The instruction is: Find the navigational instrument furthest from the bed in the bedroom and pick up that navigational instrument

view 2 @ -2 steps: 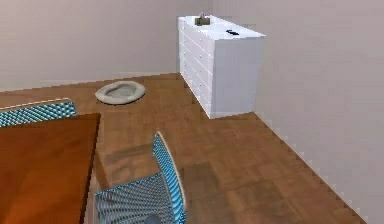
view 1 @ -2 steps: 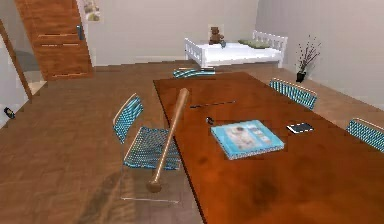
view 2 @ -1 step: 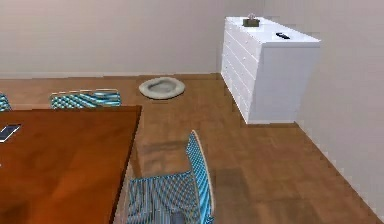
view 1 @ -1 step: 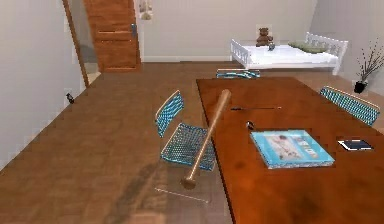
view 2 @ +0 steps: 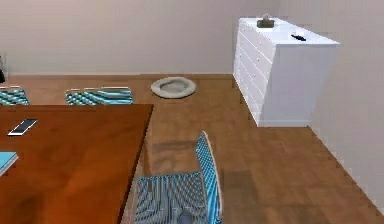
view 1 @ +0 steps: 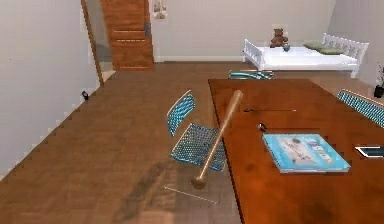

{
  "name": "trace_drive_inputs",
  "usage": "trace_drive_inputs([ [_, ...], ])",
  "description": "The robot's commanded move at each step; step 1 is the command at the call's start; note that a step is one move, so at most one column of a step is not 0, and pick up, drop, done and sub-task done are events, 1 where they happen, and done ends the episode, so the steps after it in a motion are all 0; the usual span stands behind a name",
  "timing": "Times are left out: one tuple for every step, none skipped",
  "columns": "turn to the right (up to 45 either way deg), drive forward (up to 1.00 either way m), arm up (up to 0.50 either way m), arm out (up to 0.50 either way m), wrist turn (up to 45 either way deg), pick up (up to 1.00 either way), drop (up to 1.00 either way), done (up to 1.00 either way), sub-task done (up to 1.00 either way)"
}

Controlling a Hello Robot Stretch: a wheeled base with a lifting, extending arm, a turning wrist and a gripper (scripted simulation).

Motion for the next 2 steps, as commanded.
trace_drive_inputs([
  [-45.0, 0.00, 0.00, 0.00, 0.0, 0.00, 0.00, 0.00, 0.00],
  [0.0, 0.10, 0.00, 0.00, 0.0, 0.00, 0.00, 0.00, 0.00],
])
